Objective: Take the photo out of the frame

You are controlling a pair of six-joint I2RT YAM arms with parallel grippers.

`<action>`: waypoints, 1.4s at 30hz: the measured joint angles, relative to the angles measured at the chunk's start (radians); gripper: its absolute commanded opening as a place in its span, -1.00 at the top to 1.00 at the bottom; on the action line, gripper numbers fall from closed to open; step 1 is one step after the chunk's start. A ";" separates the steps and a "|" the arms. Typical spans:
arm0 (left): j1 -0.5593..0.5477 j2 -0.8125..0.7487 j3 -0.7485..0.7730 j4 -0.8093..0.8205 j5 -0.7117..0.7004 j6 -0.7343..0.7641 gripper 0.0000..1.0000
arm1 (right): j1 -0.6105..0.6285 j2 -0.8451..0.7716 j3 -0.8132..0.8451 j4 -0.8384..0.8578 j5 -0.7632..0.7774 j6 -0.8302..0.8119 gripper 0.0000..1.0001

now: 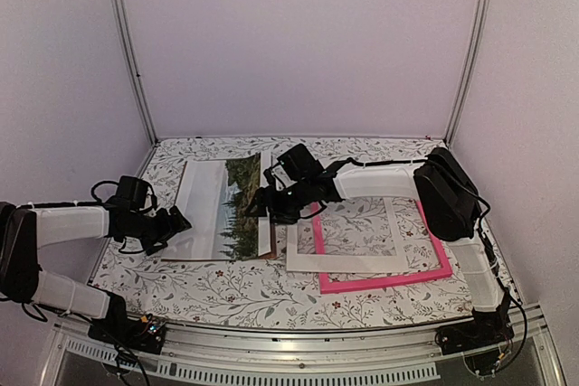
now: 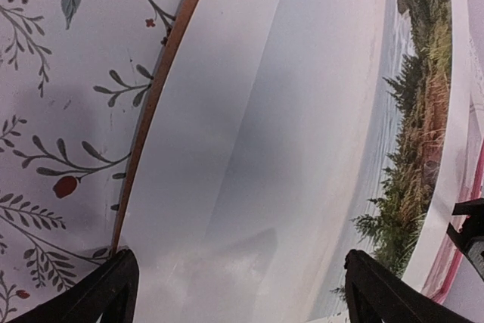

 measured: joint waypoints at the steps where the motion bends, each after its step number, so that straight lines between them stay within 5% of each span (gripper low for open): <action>1: 0.000 0.000 0.000 0.000 0.000 0.000 -0.94 | 0.000 0.000 0.000 0.004 -0.002 0.003 -0.39; 8: 0.000 -0.001 -0.002 0.003 0.001 0.001 -0.94 | 0.000 0.000 -0.005 0.027 -0.015 0.041 0.03; 19: 0.000 -0.022 0.005 -0.033 0.000 0.029 -0.94 | 0.000 0.000 -0.004 0.018 -0.002 0.060 1.00; 31: 0.000 -0.068 0.156 -0.126 0.035 0.116 -0.96 | -0.011 -0.029 -0.006 -0.029 0.003 0.060 1.00; 42: -0.007 -0.043 0.225 -0.123 0.103 0.176 -0.97 | -0.102 -0.275 -0.228 -0.001 -0.114 0.066 1.00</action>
